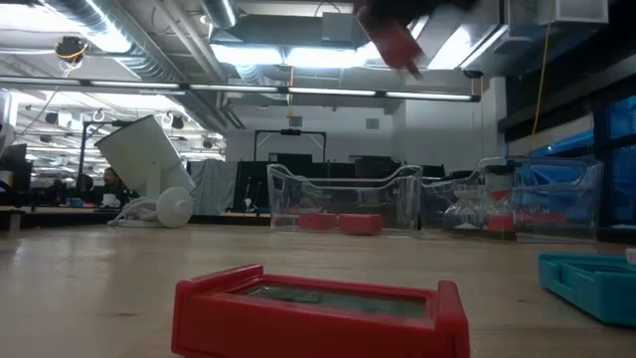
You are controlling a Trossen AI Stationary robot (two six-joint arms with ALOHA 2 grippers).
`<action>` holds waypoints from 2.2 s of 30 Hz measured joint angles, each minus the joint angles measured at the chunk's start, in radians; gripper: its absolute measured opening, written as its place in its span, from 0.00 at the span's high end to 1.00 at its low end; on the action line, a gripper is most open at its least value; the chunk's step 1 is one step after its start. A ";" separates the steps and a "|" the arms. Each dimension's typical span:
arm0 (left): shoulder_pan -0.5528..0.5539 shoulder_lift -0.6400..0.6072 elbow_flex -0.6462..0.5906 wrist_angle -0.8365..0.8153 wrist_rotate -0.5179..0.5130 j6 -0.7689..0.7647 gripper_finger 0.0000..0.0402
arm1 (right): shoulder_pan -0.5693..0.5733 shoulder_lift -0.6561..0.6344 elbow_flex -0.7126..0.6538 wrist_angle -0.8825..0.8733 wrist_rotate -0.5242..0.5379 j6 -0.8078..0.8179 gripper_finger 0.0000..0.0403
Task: Pick & Place Office items
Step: Put the red charger adapter into the left transparent bin
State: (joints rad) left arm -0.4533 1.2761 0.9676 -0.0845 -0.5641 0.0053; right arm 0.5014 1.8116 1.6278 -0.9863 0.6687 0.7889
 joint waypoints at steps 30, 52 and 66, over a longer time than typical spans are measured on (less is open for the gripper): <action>-0.003 0.100 0.000 0.381 -0.696 0.323 0.25 | -0.309 -0.032 0.184 0.541 -0.266 -0.540 0.47; 0.025 0.100 -0.001 0.587 -0.727 0.423 0.47 | -0.350 -0.041 0.184 0.547 -0.291 -0.618 0.46; 0.052 0.099 0.000 0.591 -0.739 0.401 0.61 | -0.344 -0.050 0.184 0.561 -0.273 -0.662 0.46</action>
State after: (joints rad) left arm -0.4016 1.3746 0.9676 0.5060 -1.3031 0.4063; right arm 0.1574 1.7611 1.8114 -0.4252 0.3960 0.1266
